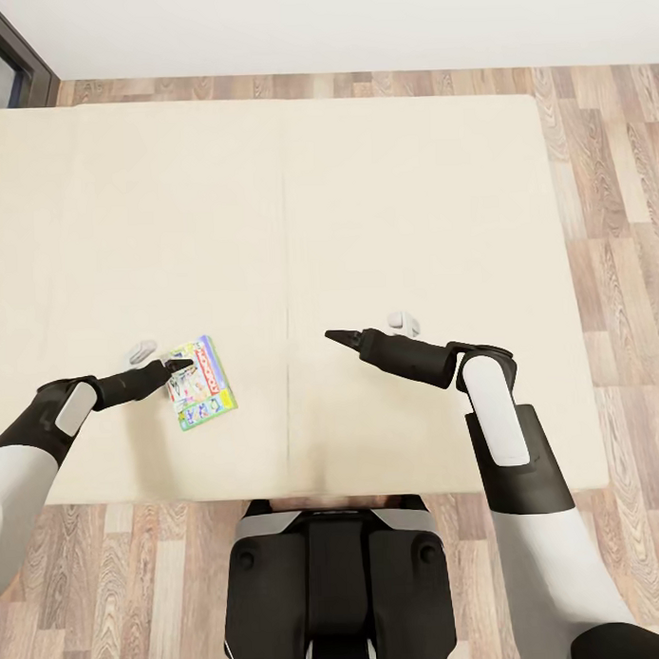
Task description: Put all the toys in the child's room - the three board games (two on the bed and one on the table), the two jigsaw puzzles on the table, and the tennis ball on the table - inside the toy box on the table in the child's room.
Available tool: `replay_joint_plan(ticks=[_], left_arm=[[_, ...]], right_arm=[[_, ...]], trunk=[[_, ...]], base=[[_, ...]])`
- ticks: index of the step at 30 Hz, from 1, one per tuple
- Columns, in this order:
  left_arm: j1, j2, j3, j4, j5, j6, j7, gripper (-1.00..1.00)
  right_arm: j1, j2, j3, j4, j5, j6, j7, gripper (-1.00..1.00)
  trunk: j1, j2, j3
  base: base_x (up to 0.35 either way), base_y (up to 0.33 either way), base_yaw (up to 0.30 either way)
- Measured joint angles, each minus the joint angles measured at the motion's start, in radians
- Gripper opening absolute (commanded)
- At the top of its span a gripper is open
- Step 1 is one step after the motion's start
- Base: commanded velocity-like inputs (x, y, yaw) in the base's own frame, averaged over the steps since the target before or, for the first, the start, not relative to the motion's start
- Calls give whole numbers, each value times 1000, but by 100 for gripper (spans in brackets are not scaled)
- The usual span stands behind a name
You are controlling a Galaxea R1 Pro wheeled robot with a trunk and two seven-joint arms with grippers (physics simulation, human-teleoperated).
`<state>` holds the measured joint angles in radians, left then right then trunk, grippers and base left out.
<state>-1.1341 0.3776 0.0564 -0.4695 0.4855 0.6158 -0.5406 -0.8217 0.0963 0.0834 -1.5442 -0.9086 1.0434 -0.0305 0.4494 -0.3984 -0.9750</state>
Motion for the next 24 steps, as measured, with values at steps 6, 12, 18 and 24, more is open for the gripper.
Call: replay_joint_plan(ticks=[6,12,18,24], left_arm=[[0,0,0,0,0,0,1,100],[0,-4,0,0,0,0,1,100],[0,-5,0,0,0,0,1,100],[1,-11,0,0,0,0,1,100]], right_arm=[[0,0,0,0,0,0,0,100],[0,0,0,0,0,0,0,100],[0,0,0,0,0,0,0,100],[0,0,0,0,0,0,0,100]], trunk=[[0,0,0],[0,0,0],[0,0,0],[0,0,0]], base=[[0,-92,0],[0,-108,0],[0,-167,0],[0,-155,0]])
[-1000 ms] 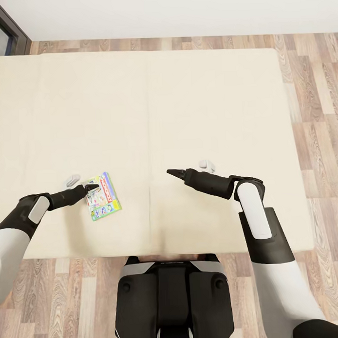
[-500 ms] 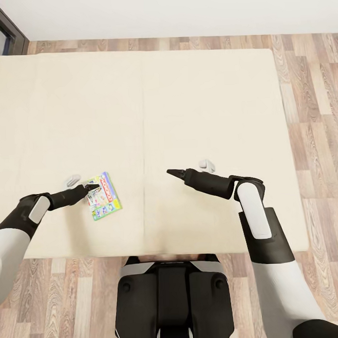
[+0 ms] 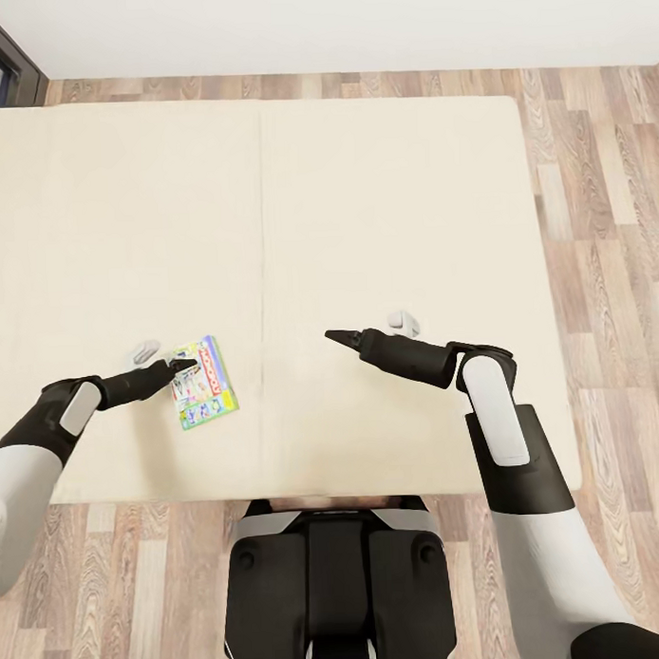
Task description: Put all the toys in the child's room - the three board games (two on the bed and one on the table), the two jigsaw puzzles on the table, and the tennis ball on the table - inside the toy box on the table in the child's room.
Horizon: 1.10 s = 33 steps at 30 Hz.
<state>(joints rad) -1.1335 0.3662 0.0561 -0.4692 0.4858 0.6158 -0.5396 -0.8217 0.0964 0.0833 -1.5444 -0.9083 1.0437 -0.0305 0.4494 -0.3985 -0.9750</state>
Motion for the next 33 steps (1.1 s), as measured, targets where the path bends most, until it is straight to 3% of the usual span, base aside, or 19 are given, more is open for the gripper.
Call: replay_joint_plan(ticks=[12,33], left_arm=[[-1,-2,0,0,0,0,0,100],[0,-2,0,-5,0,2,0,100]], right_arm=[[0,0,0,0,-2,0,0,100],[0,0,-1,-1,-4,0,0,100]], trunk=[[0,0,0],[0,0,0]], base=[[0,-119,0],[0,-6,0]])
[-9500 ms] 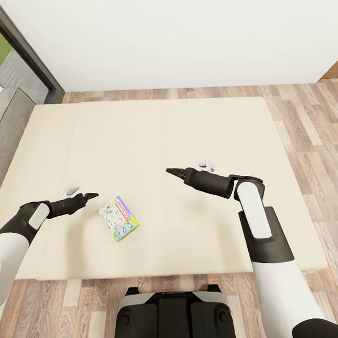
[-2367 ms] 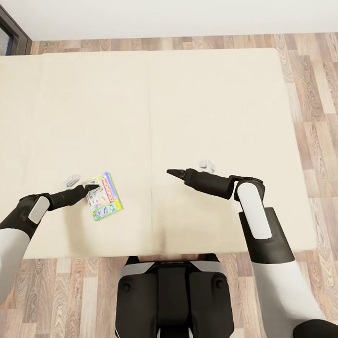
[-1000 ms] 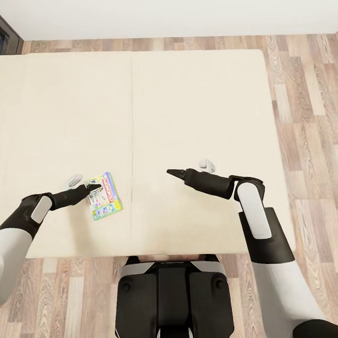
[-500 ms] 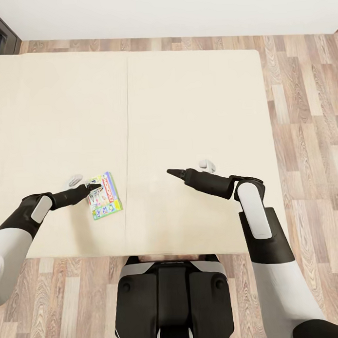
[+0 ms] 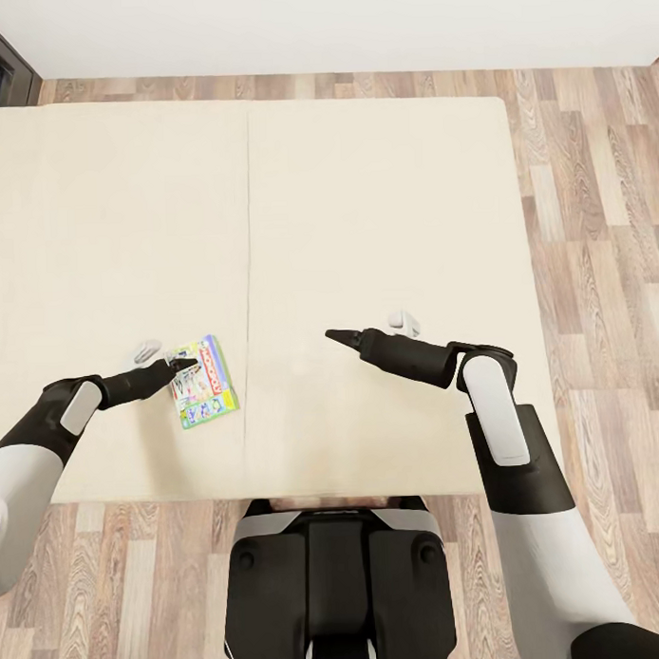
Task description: Put all the toys in the child's room - the three board games (two on the bed and one on the table), the two jigsaw puzzles on the table, and the tennis ball on the table - inside the toy box on the table in the child's room.
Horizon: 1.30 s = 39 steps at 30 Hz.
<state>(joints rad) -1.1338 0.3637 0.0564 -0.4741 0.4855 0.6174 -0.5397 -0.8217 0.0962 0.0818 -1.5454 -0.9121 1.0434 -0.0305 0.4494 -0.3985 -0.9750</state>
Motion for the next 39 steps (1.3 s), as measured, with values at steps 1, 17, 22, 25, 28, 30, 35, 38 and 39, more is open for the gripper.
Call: replay_joint_plan(ticks=[1,17,22,25,28,30,35,38,39], left_arm=[[0,0,0,0,0,0,0,100],[0,0,0,0,0,0,0,100],[0,0,0,0,0,1,0,100],[0,-2,0,0,0,2,0,100],[0,-4,0,0,0,1,0,100],[0,-5,0,0,0,1,0,100],[0,-6,1,0,-1,-1,0,100],[0,-7,1,0,-3,-2,0,100],[0,-7,1,0,-2,-2,0,100]], right_arm=[[0,0,0,0,0,0,0,100],[0,0,0,1,2,0,0,100],[0,0,0,1,2,0,0,100],[0,0,0,1,2,0,0,100],[0,0,0,0,2,0,0,100],[0,0,0,0,2,0,0,100],[0,0,1,1,2,0,0,100],[0,0,0,0,2,0,0,100],[0,0,0,0,2,0,0,100]], trunk=[[0,0,0],[0,0,0],[0,0,0],[0,0,0],[0,0,0],[0,0,0],[0,0,0],[0,0,0],[0,0,0]], base=[[0,-6,0],[0,-81,0],[0,-71,0],[0,-18,0],[0,-117,0],[0,-217,0],[0,-83,0],[0,-42,0],[0,-121,0]])
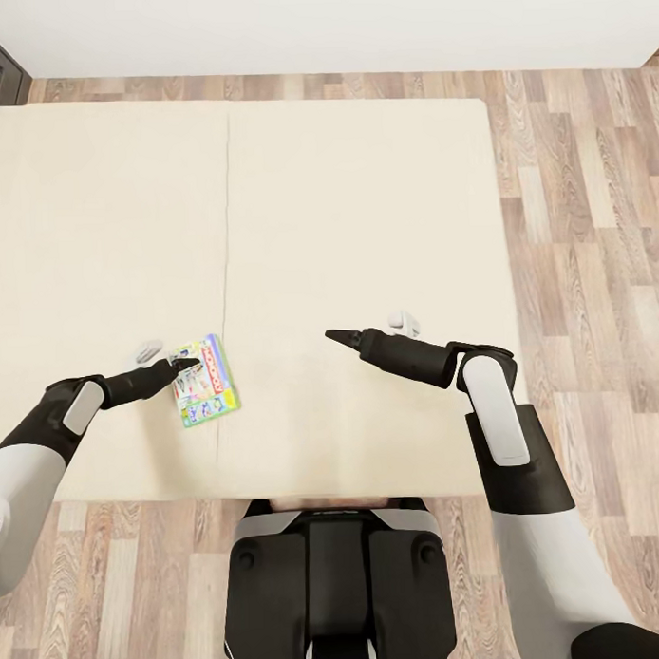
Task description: Put all the toys in the child's room - the three board games (two on the bed and one on the table), the two jigsaw puzzles on the table, and the tennis ball on the table - inside the toy box on the table in the child's room.
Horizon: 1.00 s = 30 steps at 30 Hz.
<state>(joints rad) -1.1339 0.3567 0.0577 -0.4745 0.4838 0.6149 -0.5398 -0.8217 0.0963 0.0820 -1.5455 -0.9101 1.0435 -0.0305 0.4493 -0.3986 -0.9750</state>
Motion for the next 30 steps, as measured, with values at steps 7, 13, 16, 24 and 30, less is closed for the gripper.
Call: replay_joint_plan(ticks=[7,13,16,24,30], left_arm=[[-1,-6,2,-1,0,-4,-1,100],[-1,-8,2,-1,0,-6,-1,100],[-1,-9,3,-1,-2,-8,-1,100],[-1,-9,3,-1,1,-8,-2,100],[-1,-6,3,-1,2,-5,-1,100]], right_arm=[[0,0,0,1,0,0,0,100],[0,0,0,1,0,0,0,100],[0,0,0,1,0,0,0,100],[0,0,0,1,0,0,0,100],[0,0,0,1,0,0,0,100]], trunk=[[0,0,0],[0,0,0],[0,0,0],[0,0,0],[0,0,0]], base=[[0,-172,0],[0,-121,0],[0,-61,0],[0,-132,0],[0,-126,0]])
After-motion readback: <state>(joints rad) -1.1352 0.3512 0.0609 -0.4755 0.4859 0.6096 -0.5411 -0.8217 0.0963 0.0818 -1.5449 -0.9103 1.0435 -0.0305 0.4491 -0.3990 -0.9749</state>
